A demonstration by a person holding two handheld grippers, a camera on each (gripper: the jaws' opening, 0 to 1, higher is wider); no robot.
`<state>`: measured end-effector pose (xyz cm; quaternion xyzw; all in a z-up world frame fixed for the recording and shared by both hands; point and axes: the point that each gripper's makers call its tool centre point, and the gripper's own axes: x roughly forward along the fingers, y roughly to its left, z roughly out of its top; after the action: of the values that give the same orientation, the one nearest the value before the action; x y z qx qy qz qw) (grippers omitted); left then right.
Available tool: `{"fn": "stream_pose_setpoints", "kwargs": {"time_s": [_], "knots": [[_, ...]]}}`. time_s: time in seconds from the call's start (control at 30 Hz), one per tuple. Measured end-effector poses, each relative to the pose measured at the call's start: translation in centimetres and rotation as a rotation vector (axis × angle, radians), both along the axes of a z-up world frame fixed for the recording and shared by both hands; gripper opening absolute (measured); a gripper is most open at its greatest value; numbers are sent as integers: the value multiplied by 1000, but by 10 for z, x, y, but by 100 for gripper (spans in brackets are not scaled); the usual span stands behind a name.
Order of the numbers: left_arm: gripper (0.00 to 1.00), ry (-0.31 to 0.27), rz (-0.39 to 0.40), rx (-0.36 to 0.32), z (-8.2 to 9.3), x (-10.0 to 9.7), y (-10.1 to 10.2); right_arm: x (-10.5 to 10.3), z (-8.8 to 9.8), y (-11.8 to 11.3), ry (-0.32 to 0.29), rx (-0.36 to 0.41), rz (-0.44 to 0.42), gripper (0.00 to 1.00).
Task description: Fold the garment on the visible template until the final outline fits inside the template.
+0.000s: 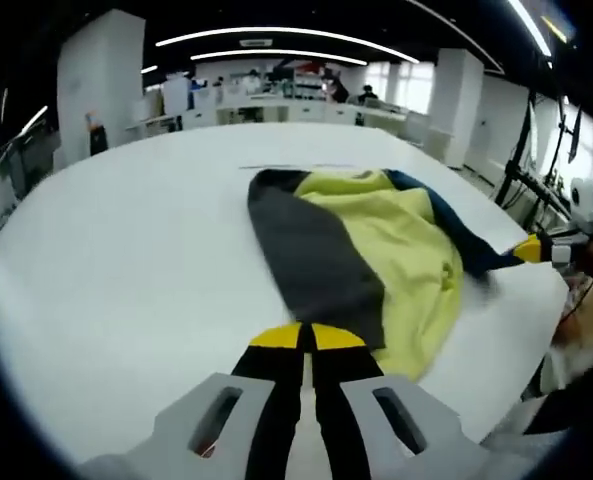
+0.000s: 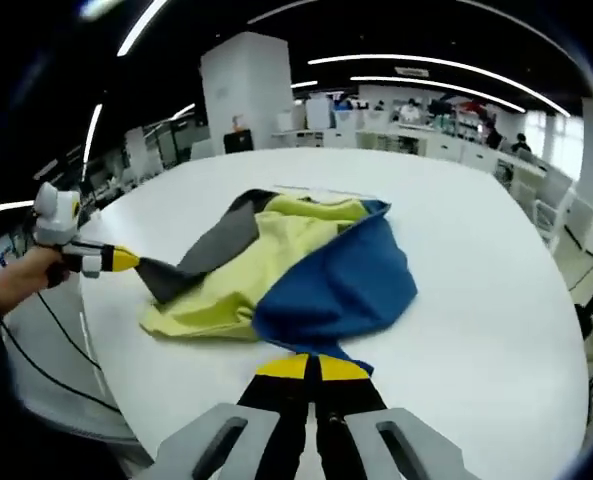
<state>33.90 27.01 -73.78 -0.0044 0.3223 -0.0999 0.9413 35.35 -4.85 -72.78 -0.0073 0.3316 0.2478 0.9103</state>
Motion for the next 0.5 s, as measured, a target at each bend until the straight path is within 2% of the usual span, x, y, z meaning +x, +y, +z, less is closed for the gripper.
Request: {"fn": "stream_pose_setpoints", "kwargs": {"time_s": [0.07, 0.13, 0.23, 0.3, 0.4, 0.5], "knots": [[0, -12, 22, 19, 5, 0, 12, 3, 7, -5, 17, 41, -33, 0], [0, -23, 33, 31, 9, 1, 22, 7, 13, -11, 14, 51, -48, 0], [0, -62, 57, 11, 14, 6, 34, 12, 16, -25, 24, 27, -84, 0], [0, -67, 69, 9, 16, 8, 41, 17, 17, -34, 8, 5, -91, 0], [0, -90, 69, 63, 19, 18, 57, 23, 22, -47, -1, 5, -106, 0], [0, -95, 85, 65, 20, 26, 72, 32, 27, -62, -20, -16, -133, 0]]}}
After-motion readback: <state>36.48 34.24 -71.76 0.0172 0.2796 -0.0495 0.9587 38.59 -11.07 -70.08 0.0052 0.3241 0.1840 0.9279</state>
